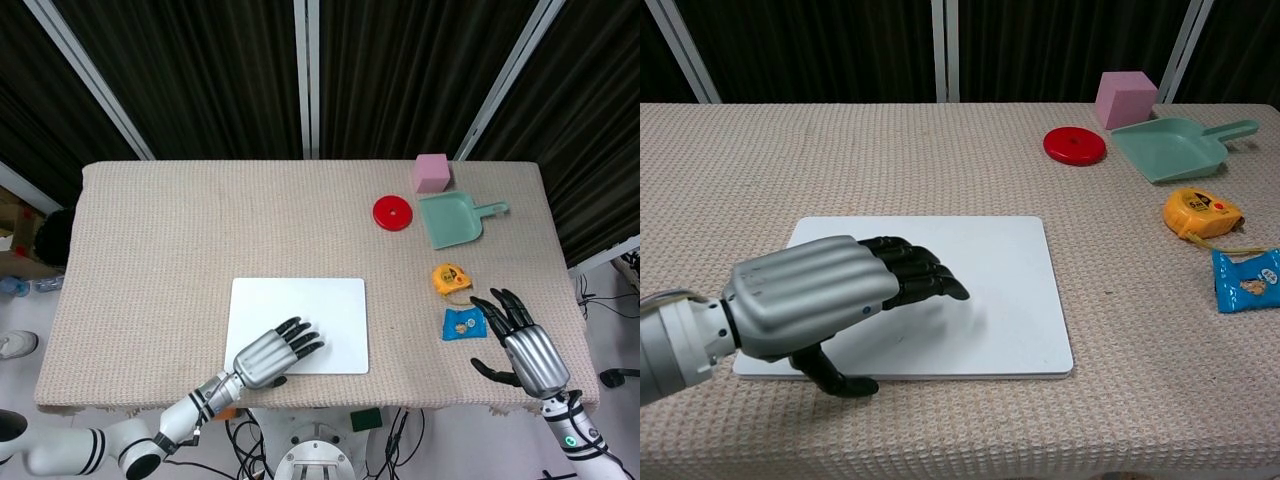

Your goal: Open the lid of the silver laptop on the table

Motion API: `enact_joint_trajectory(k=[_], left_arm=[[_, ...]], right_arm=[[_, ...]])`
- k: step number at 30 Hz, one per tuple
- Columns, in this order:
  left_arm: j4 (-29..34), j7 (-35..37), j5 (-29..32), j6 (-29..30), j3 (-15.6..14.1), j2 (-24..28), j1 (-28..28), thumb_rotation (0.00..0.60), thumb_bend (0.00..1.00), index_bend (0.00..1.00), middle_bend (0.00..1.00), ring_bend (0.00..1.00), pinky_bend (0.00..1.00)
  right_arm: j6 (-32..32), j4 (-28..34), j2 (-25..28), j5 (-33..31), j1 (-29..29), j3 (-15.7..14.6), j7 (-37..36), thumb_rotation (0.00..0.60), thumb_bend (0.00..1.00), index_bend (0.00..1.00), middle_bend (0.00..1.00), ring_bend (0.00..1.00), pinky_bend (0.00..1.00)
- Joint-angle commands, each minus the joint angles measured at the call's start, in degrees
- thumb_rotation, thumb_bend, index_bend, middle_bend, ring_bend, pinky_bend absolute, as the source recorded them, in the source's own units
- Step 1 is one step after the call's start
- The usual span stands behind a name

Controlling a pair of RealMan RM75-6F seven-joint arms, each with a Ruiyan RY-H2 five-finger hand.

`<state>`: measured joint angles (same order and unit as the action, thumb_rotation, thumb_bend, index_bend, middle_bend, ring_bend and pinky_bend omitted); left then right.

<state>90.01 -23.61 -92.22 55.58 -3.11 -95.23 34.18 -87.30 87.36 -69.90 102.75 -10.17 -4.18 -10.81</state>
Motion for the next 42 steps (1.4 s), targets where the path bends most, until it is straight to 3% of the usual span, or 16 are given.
enact_joint_trajectory(k=[1, 9, 17, 21, 28, 35, 42], left_arm=[[-0.63, 1.03, 0.73, -0.19, 0.22, -0.60, 0.01, 0.600, 0.16, 0.12, 0.12, 0.06, 0.10], [-3.09, 3.22, 1.60, 0.70, 0.85, -2.06, -0.01, 0.600, 0.17, 0.12, 0.12, 0.06, 0.10], [-4.89, 5.14, 1.25, 2.70, 0.24, -2.45, -0.84, 0.600, 0.40, 0.13, 0.13, 0.06, 0.11], [-6.64, 7.07, -0.13, 5.13, -0.15, -3.42, -1.59, 0.600, 0.45, 0.14, 0.15, 0.06, 0.11], [-14.23, 11.21, -4.69, 13.31, -0.06, -7.10, -3.37, 0.600, 0.53, 0.14, 0.16, 0.06, 0.11], [-21.07, 16.67, -6.87, 20.60, 0.92, -10.62, -5.03, 0.600, 0.56, 0.14, 0.16, 0.06, 0.11], [-25.30, 20.42, -7.42, 24.23, 2.21, -12.98, -5.37, 0.600, 0.56, 0.14, 0.16, 0.07, 0.11]], right_arm=[[-0.01, -0.08, -0.03, -0.02, 0.00, 0.00, -0.03, 0.600, 0.18, 0.00, 0.14, 0.00, 0.03], [0.34, -0.10, -0.15, -0.40, -0.05, 0.11, 0.48, 0.600, 0.18, 0.00, 0.14, 0.00, 0.03], [1.28, 0.11, -0.31, -0.52, -0.40, 0.02, 0.85, 0.600, 0.19, 0.00, 0.14, 0.00, 0.03], [2.35, 0.46, -0.58, -0.32, -1.01, -0.08, 1.17, 0.600, 0.21, 0.00, 0.14, 0.00, 0.03], [7.98, 1.74, -0.98, 0.52, -3.53, -1.51, 1.97, 0.600, 0.41, 0.00, 0.14, 0.00, 0.03], [19.12, 2.19, -4.41, 1.27, -8.57, -3.35, 4.81, 0.600, 0.57, 0.00, 0.13, 0.00, 0.02], [25.02, 2.16, -9.23, -0.39, -11.50, -2.51, 9.33, 0.598, 0.60, 0.00, 0.04, 0.00, 0.00]])
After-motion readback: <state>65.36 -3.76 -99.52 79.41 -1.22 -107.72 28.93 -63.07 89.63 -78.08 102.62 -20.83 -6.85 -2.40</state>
